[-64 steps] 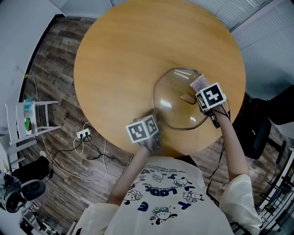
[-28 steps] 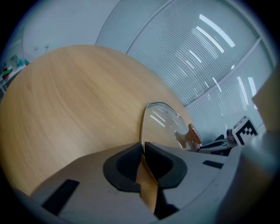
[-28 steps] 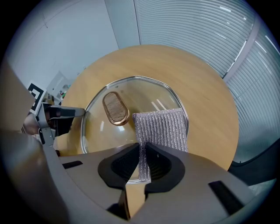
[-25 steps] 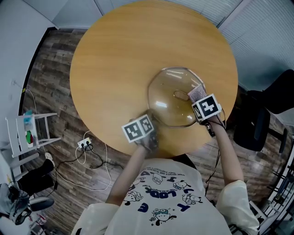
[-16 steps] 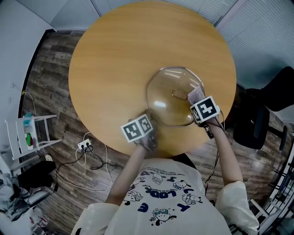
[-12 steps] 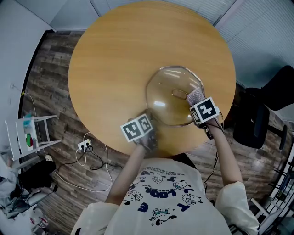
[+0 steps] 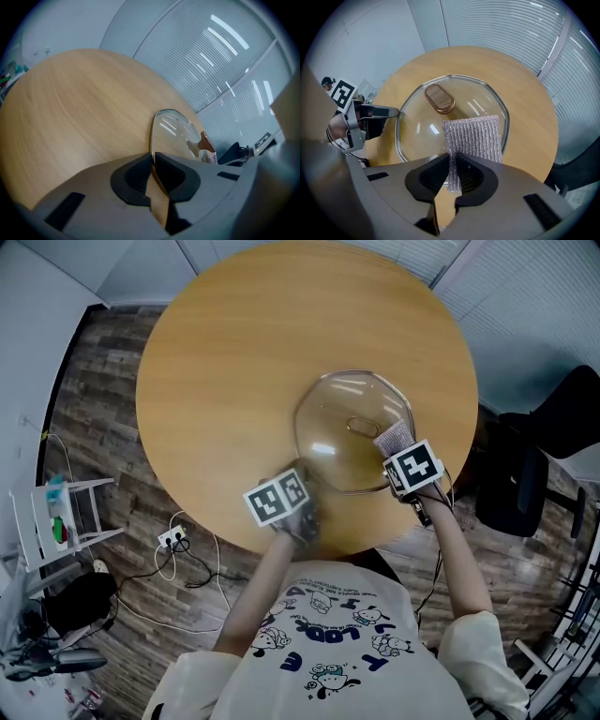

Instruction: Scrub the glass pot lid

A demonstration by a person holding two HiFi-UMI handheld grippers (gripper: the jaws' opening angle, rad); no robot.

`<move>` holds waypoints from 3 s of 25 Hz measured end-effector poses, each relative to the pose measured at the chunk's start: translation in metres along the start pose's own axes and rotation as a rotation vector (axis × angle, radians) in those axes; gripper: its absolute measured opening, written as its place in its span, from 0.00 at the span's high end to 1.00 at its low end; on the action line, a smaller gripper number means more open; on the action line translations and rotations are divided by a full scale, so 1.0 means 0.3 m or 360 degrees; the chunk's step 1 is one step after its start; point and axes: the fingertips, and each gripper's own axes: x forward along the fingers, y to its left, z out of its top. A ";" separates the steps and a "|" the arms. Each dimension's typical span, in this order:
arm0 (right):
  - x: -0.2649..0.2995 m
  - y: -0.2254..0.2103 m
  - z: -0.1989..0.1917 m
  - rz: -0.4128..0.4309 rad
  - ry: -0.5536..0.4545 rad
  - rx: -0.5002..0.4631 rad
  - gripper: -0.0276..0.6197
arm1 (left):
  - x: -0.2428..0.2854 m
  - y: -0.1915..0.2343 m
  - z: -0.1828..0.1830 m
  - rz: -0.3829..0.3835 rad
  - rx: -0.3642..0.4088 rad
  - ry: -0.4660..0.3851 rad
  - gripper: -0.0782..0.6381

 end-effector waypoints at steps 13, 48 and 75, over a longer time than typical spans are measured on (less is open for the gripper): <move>-0.001 0.039 -0.034 0.0018 0.0006 0.0022 0.86 | -0.003 -0.002 -0.002 -0.0004 0.0018 -0.0004 0.84; 0.011 0.203 -0.030 0.0210 -0.0015 0.0084 0.86 | 0.004 -0.009 -0.004 -0.0023 0.0041 0.0000 0.84; 0.027 0.320 0.019 0.0375 -0.0027 0.0096 0.86 | 0.000 -0.007 -0.003 -0.0035 0.0037 -0.0006 0.84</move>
